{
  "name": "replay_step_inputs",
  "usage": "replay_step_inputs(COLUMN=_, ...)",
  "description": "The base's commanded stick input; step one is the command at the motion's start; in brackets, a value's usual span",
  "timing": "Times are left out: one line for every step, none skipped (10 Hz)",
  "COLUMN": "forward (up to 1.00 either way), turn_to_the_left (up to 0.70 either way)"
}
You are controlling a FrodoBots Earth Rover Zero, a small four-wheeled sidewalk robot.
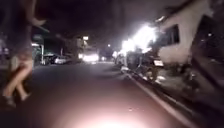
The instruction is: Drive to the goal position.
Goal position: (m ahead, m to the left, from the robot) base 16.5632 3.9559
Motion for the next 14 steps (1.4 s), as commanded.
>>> replay_step_inputs(forward=1.00, turn_to_the_left=0.00)
replay_step_inputs(forward=1.00, turn_to_the_left=0.00)
replay_step_inputs(forward=1.00, turn_to_the_left=0.00)
replay_step_inputs(forward=1.00, turn_to_the_left=0.00)
replay_step_inputs(forward=1.00, turn_to_the_left=0.00)
replay_step_inputs(forward=1.00, turn_to_the_left=0.00)
replay_step_inputs(forward=1.00, turn_to_the_left=0.00)
replay_step_inputs(forward=1.00, turn_to_the_left=0.00)
replay_step_inputs(forward=1.00, turn_to_the_left=0.00)
replay_step_inputs(forward=1.00, turn_to_the_left=0.00)
replay_step_inputs(forward=1.00, turn_to_the_left=0.00)
replay_step_inputs(forward=1.00, turn_to_the_left=0.00)
replay_step_inputs(forward=1.00, turn_to_the_left=0.00)
replay_step_inputs(forward=1.00, turn_to_the_left=0.00)
